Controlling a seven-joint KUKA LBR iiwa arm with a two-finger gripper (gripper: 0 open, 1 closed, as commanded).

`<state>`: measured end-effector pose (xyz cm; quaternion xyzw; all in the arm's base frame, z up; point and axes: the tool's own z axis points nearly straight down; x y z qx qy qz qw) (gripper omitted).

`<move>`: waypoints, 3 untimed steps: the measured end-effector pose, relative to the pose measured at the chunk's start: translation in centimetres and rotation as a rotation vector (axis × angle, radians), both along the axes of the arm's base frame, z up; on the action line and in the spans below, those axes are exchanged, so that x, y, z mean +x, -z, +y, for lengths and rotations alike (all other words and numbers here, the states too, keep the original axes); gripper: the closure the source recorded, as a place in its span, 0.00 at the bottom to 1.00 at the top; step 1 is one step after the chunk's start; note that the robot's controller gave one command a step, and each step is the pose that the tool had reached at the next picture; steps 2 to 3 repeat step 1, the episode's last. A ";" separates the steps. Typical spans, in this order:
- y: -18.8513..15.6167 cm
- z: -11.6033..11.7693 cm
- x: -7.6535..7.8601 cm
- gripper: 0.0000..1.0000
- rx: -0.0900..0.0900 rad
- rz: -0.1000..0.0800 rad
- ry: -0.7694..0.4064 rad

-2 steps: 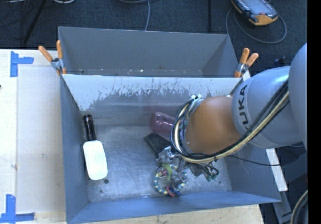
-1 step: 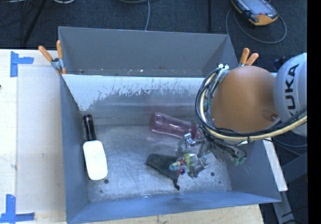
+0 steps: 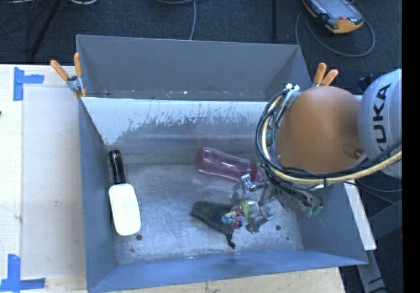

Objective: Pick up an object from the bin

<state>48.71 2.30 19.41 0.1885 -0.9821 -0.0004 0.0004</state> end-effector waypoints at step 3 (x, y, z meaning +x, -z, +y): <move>-3.5 0.0 0.1 1.00 0.000 0.004 -0.094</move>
Offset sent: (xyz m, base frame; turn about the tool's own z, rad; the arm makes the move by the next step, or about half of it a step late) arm 0.0024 0.0046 0.2062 -0.1830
